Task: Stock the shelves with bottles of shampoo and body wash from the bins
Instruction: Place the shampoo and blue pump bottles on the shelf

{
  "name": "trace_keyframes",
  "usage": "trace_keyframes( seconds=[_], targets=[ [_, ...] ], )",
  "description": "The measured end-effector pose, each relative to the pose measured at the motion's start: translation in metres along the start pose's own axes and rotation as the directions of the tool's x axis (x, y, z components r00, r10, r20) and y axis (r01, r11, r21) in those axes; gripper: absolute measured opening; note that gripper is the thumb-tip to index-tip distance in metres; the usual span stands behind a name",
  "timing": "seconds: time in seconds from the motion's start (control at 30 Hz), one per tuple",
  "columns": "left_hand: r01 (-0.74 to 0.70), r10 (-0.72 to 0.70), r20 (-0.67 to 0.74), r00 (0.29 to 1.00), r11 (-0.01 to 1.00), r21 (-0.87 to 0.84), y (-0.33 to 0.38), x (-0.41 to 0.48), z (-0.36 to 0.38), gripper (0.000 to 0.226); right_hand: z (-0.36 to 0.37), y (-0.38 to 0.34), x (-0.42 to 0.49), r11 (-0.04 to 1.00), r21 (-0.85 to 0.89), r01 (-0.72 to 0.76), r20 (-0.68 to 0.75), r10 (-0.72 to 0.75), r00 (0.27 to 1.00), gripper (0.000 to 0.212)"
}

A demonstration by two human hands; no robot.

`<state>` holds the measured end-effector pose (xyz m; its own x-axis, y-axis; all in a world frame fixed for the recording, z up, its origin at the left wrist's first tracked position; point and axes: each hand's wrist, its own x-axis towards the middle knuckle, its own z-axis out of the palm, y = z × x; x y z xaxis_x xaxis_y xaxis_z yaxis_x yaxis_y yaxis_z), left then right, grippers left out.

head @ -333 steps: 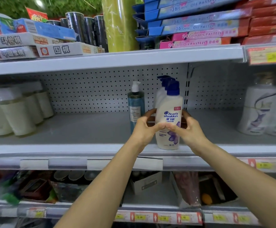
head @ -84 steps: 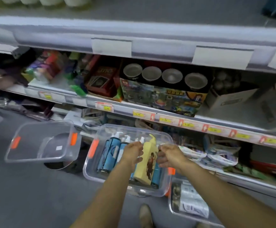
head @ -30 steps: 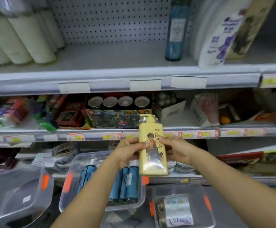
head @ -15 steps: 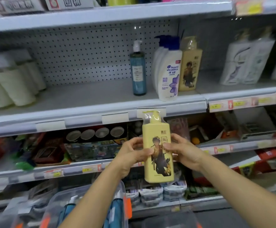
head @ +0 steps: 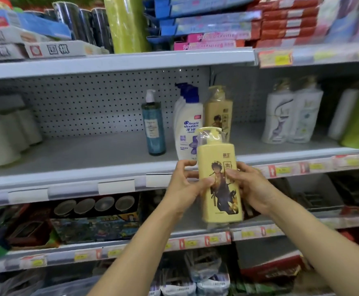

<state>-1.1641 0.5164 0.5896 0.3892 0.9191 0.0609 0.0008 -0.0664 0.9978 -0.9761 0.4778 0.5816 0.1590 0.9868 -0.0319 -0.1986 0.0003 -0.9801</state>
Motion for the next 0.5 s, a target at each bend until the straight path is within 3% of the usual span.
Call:
trace_keyframes(
  seconds=[0.13,0.37,0.5],
  targets=[
    [-0.058,0.058,-0.005,0.998,0.998,0.014,0.019,0.025,0.026,0.056,-0.02,-0.029,0.017,0.994,-0.062,0.089,-0.018,-0.09,0.996,0.06],
    [-0.255,0.259,-0.089,0.962,0.965,0.055,0.051,0.065,0.06,0.054,-0.048,-0.078,0.057,0.966,-0.125,0.225,0.07,-0.217,0.974,0.055],
    [-0.278,0.286,-0.143,0.947,0.958,0.075,0.056,0.086,0.074,0.057,-0.053,-0.09,0.076,0.954,-0.117,0.277,0.109,-0.265,0.958,0.056]
  ],
)
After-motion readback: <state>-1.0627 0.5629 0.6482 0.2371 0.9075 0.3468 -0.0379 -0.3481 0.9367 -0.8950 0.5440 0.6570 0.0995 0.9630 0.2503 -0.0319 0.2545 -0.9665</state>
